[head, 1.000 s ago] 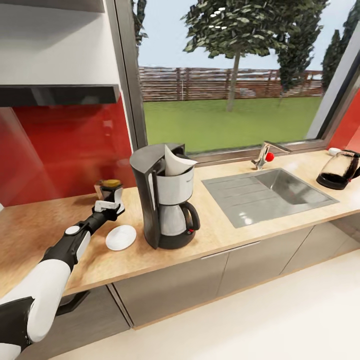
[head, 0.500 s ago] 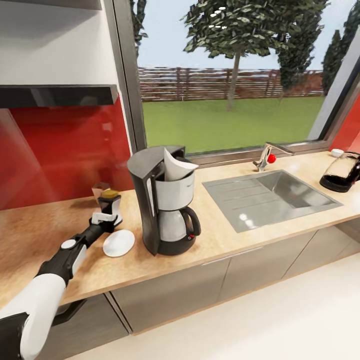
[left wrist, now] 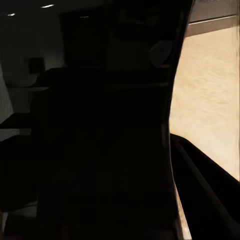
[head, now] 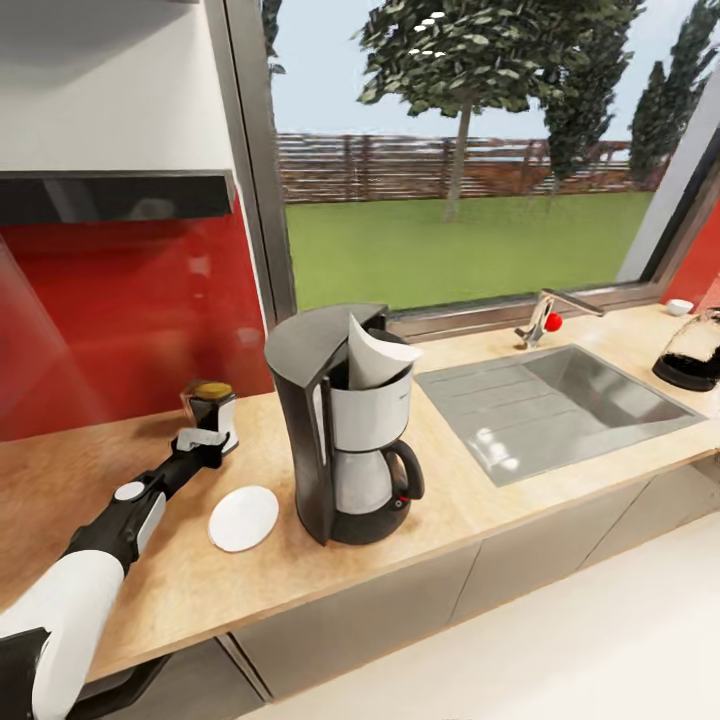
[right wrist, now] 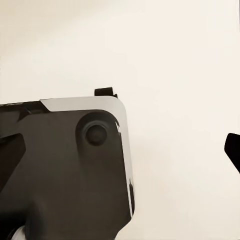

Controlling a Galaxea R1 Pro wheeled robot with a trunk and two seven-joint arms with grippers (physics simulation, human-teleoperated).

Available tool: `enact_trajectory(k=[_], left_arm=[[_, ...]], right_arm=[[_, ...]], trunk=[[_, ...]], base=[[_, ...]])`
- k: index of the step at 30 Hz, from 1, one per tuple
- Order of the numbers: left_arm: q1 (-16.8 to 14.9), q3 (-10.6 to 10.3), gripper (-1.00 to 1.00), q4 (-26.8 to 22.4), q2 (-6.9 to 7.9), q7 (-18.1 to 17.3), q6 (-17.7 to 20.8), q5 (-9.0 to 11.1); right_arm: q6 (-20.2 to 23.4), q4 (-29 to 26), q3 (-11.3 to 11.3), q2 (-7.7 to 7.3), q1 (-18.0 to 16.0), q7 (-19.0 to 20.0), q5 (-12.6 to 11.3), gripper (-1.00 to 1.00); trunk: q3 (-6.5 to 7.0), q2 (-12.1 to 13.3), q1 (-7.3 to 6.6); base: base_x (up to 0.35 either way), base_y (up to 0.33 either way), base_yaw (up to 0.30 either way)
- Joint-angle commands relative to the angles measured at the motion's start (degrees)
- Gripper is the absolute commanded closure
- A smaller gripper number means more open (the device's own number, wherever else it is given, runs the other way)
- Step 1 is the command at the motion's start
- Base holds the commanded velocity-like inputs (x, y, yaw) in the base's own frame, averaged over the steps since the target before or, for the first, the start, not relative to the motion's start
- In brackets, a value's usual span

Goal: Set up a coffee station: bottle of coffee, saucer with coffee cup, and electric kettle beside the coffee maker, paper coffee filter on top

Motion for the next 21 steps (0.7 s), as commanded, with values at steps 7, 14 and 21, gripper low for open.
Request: enact_trajectory(k=[7, 14, 21], left_arm=[[1.96, 0.01, 1.00, 0.06, -0.25, -2.95, -0.65, -0.56], [2.06, 0.05, 1.00, 0.13, -0.62, -4.16, -0.65, -0.57], [2.06, 0.26, 1.00, 0.19, -0.78, -3.96, -0.66, -0.56]], right_arm=[[-0.23, 0.08, 0.29, -0.01, -0.07, 0.17, -0.56, -1.00], [-0.23, 0.08, 0.29, -0.01, -0.07, 0.17, -0.56, -1.00], [-0.23, 0.10, 0.29, 0.03, -0.07, 0.17, -0.59, -1.00]], trunk=[[-0.11, -0.11, 0.03], [-0.11, -0.11, 0.03], [-0.11, -0.11, 0.03]], base=[[0.006, 0.005, -0.062], [0.000, 0.000, -0.094], [0.000, 0.000, -0.161]])
